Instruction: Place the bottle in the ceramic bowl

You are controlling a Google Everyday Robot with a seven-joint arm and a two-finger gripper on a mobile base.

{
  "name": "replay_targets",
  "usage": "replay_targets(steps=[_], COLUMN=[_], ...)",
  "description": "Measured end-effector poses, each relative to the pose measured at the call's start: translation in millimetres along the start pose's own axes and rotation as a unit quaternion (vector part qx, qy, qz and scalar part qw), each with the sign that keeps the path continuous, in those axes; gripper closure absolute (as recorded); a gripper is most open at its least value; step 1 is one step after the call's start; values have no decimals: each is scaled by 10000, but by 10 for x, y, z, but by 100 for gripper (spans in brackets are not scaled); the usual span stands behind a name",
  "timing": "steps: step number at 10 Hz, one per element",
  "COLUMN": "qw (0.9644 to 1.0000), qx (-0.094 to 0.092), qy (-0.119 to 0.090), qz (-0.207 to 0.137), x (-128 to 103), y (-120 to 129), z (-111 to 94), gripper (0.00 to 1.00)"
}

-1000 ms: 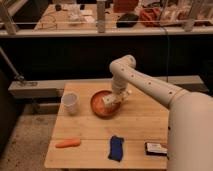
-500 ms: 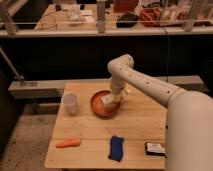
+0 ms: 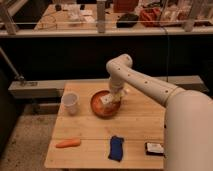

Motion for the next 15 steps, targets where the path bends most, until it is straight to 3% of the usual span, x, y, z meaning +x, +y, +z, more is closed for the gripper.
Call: replay_targets(steps=[5, 8, 12, 15], qw=[9999, 9999, 9996, 9995], qx=[-2, 1, 6, 10], qy=[6, 8, 13, 14], qz=[-113, -171, -268, -313], x=[-30, -39, -60, -61], y=[-24, -40, -62, -72], z=[-12, -22, -36, -42], gripper=[88, 68, 71, 54])
